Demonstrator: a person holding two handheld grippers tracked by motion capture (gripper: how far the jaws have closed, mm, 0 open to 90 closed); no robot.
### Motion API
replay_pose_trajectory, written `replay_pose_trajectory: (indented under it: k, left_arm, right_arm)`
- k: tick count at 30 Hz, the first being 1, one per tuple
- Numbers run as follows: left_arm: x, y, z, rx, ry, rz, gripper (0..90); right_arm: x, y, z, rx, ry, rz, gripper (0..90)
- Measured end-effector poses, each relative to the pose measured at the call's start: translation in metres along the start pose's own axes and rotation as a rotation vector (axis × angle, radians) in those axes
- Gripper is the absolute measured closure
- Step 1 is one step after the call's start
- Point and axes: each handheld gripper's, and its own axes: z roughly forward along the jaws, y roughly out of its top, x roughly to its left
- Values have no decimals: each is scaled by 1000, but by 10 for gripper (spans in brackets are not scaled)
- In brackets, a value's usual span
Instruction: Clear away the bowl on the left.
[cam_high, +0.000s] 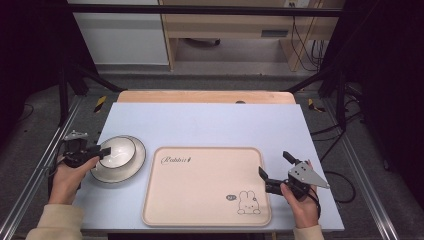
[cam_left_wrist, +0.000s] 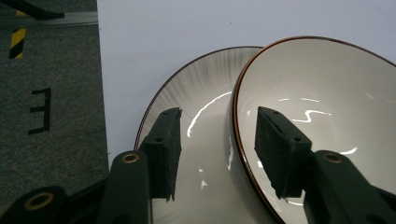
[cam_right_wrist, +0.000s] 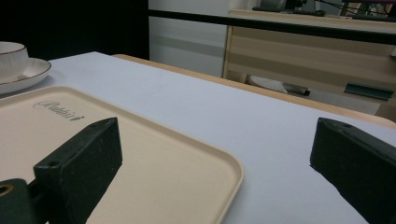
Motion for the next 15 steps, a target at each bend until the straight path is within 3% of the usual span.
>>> replay_pose_trajectory:
  k: [7, 15]
  left_arm:
    - [-2, 0, 3, 33, 14, -5, 631]
    - [-5, 1, 4, 43, -1, -15, 717]
  right_arm:
    - [0, 0, 0, 3, 4, 1, 26]
    - [1, 0, 1, 11, 8, 0, 26]
